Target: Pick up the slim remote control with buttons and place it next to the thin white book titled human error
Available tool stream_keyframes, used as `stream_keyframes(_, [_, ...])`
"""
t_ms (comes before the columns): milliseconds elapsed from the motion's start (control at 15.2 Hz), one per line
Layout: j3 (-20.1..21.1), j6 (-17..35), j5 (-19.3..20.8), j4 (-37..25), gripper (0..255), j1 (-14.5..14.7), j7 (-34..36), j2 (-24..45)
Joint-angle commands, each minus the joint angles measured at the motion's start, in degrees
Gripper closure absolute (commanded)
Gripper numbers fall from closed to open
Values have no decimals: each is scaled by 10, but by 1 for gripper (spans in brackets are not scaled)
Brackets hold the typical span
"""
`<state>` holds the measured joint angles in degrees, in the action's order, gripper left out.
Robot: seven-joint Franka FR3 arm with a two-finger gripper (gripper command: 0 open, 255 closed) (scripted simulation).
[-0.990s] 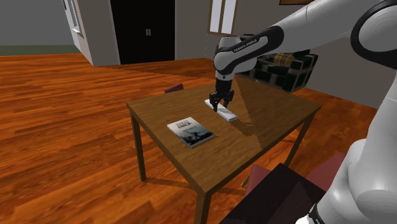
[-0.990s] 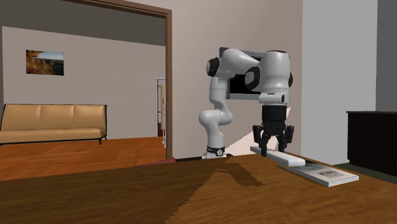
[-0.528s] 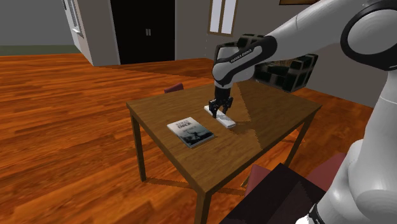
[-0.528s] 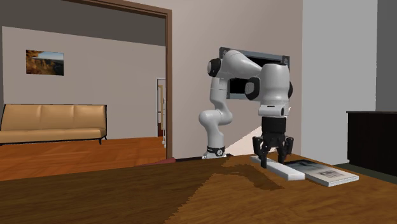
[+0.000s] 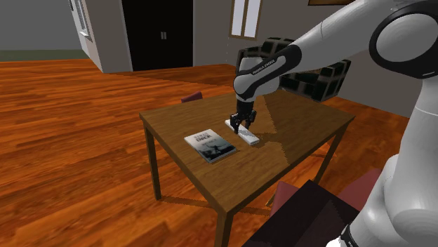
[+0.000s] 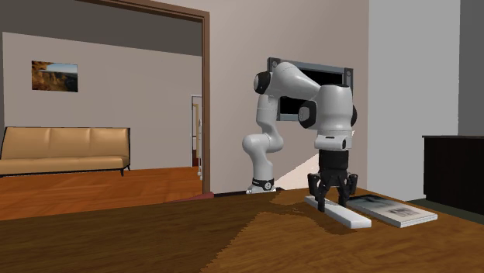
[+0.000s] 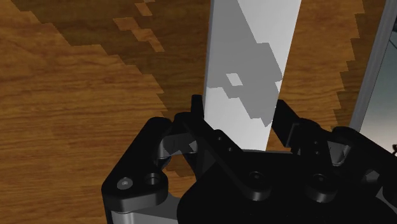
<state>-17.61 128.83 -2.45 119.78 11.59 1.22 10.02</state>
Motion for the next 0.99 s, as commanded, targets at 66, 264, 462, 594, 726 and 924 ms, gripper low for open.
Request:
stream_keyframes(66, [0,0,0,0,255,0,0,0])
stream_keyframes(264, [0,0,0,0,0,0,0,0])
stream_keyframes(462, [0,0,0,0,0,0,0,0])
stream_keyframes(594, [-1,-17,4,-8,0,1,3,-11])
stream_keyframes(726, [-2,-53,12,-25,0,3,8,-30])
stream_keyframes(924, [-2,-67,15,-33,0,4,10,-37])
